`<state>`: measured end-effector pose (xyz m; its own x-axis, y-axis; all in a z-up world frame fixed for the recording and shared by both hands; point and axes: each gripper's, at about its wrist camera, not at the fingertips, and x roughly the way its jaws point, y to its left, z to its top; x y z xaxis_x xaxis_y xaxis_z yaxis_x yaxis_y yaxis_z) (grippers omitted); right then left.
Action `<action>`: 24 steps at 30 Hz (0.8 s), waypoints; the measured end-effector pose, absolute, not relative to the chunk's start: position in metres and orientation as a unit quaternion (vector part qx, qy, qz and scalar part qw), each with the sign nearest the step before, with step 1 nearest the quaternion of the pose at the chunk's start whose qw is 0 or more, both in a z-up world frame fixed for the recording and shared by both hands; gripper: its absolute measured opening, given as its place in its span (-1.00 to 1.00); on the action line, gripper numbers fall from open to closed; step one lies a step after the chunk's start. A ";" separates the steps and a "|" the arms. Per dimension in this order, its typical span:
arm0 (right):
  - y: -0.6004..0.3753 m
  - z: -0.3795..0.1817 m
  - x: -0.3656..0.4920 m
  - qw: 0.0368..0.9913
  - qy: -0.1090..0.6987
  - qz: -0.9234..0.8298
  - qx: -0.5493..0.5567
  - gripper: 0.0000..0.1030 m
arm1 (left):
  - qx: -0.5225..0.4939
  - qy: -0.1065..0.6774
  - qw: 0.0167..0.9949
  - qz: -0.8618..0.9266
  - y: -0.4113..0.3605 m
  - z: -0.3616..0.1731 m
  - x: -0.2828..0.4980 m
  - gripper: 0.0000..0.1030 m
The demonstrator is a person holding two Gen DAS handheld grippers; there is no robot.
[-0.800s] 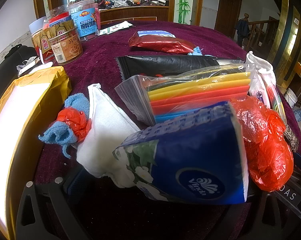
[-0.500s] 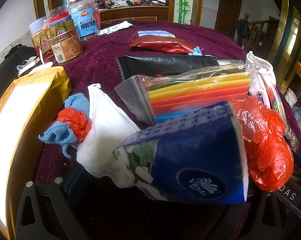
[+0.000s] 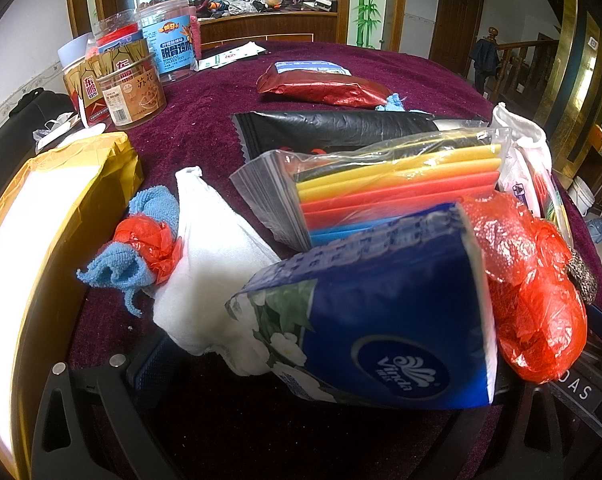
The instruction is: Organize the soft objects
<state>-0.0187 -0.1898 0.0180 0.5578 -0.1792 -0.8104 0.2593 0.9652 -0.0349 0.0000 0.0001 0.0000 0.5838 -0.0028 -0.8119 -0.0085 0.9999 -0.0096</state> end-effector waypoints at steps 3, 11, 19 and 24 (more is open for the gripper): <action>-0.190 0.018 -0.018 0.881 0.453 -0.124 0.044 0.99 | -0.006 0.456 0.890 0.002 0.000 0.000 0.000 0.99; -0.189 0.018 -0.018 0.881 0.453 -0.124 0.044 0.99 | -0.006 0.456 0.890 0.002 0.000 0.000 0.000 0.99; -0.190 0.018 -0.018 0.882 0.453 -0.124 0.044 0.99 | -0.006 0.456 0.890 0.002 0.000 0.000 0.000 0.99; -0.190 0.018 -0.019 0.882 0.453 -0.124 0.044 0.99 | -0.006 0.459 0.889 -0.001 0.000 0.000 0.000 0.99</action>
